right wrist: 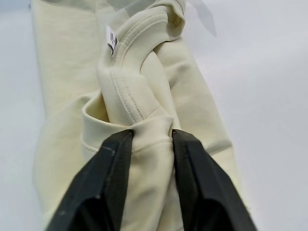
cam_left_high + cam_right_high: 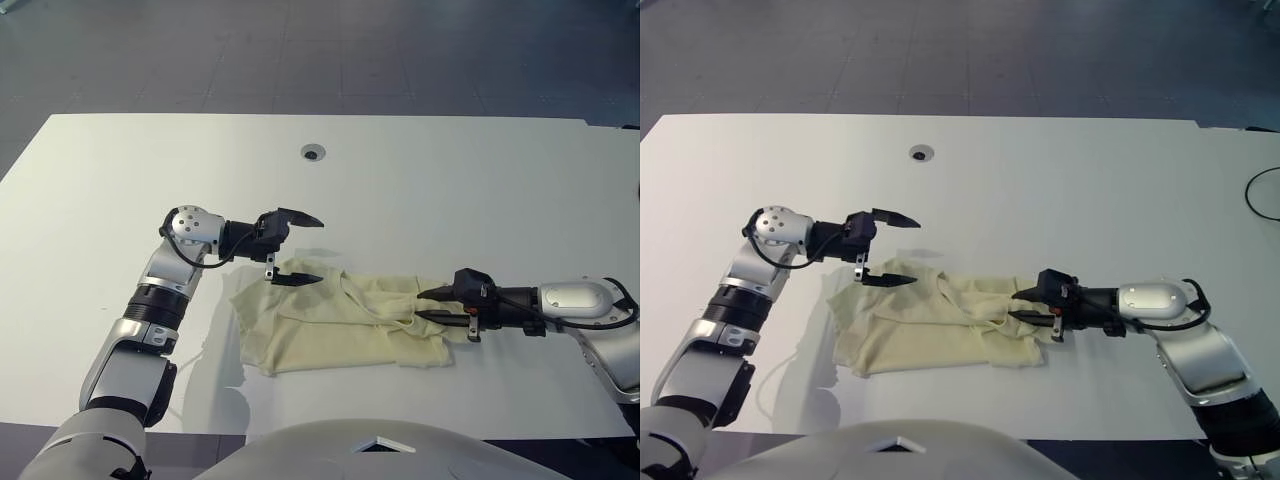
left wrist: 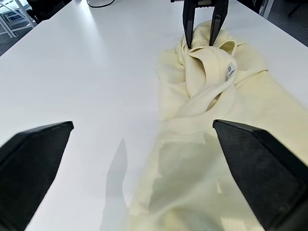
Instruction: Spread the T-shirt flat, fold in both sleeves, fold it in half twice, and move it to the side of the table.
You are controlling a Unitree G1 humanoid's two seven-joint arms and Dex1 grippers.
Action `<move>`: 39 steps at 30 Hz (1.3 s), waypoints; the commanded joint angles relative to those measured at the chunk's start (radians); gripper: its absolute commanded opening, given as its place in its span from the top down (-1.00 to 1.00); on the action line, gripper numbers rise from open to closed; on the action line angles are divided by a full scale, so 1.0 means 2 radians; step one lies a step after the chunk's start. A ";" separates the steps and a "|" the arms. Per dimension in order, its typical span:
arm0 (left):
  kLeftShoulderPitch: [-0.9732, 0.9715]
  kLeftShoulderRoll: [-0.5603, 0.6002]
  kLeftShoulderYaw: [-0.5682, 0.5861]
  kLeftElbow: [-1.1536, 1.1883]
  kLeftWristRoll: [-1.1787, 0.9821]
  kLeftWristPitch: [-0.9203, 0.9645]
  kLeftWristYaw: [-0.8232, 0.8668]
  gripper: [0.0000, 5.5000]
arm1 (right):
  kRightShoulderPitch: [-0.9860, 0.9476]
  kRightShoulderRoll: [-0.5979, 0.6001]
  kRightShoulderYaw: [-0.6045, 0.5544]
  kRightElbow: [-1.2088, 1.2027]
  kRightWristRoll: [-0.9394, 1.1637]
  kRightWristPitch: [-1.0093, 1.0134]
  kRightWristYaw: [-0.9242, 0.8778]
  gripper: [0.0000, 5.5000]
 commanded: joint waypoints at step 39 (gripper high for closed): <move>0.021 0.008 -0.029 -0.061 -0.012 0.057 -0.067 -0.96 | 0.143 -0.044 -0.035 -0.060 0.036 -0.133 0.129 0.99</move>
